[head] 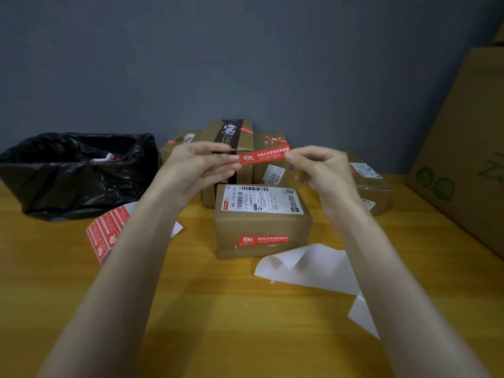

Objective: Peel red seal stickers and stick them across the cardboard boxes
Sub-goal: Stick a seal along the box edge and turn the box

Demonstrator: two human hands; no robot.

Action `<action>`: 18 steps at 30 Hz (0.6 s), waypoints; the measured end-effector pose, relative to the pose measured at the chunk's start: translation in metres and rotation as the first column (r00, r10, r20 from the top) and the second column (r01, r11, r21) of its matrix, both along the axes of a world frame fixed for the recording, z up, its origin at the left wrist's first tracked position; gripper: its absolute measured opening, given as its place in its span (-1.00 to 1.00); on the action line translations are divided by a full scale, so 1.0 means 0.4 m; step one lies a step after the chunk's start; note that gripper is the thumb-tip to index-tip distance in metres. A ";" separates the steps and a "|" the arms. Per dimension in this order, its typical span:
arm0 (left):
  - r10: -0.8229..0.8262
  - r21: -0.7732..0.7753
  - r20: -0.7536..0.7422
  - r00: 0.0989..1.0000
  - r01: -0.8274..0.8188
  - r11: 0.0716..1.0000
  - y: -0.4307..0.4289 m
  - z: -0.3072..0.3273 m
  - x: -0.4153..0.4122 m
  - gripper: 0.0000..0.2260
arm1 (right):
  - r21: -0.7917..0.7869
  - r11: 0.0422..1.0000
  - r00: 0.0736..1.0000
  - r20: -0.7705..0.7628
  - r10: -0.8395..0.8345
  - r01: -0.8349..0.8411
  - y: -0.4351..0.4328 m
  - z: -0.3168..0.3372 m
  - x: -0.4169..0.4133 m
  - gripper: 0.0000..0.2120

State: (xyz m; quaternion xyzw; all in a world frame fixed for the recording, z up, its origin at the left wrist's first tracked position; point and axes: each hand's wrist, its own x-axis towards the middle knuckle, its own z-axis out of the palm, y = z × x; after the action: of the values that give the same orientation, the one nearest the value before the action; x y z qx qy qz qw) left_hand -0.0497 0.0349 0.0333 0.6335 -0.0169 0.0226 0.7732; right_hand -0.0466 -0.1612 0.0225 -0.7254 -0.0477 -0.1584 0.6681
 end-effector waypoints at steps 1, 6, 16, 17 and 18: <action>0.004 -0.016 -0.003 1.000 -0.004 1.000 0.002 0.000 0.002 -0.82 | 0.003 1.000 1.000 0.002 0.001 -0.001 0.003 -0.002 0.000 -0.96; -0.013 0.040 -0.003 1.000 0.013 0.999 -0.004 -0.003 0.005 -0.82 | 0.033 0.999 0.999 -0.035 0.008 -0.007 -0.001 -0.008 0.005 -0.95; 0.117 0.566 0.022 0.993 -0.109 0.817 0.032 -0.047 0.044 -0.87 | 0.127 0.990 0.982 -0.187 -0.038 0.063 -0.052 -0.033 0.040 -0.77; 0.109 0.705 0.013 0.994 -0.087 0.704 0.032 -0.056 0.049 -0.81 | 0.083 0.993 0.975 -0.212 -0.069 0.089 -0.055 -0.041 0.046 -0.69; 0.100 0.793 -0.015 0.995 -0.049 0.608 0.030 -0.065 0.054 -0.72 | 0.040 0.994 0.969 -0.228 -0.090 0.102 -0.052 -0.048 0.048 -0.62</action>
State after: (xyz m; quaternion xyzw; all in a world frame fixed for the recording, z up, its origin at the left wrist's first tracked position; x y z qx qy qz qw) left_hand -0.0280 0.0469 0.0075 0.9099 0.0235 0.0266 0.4132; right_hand -0.0276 -0.1819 0.0031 -0.7227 0.0678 -0.1083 0.6792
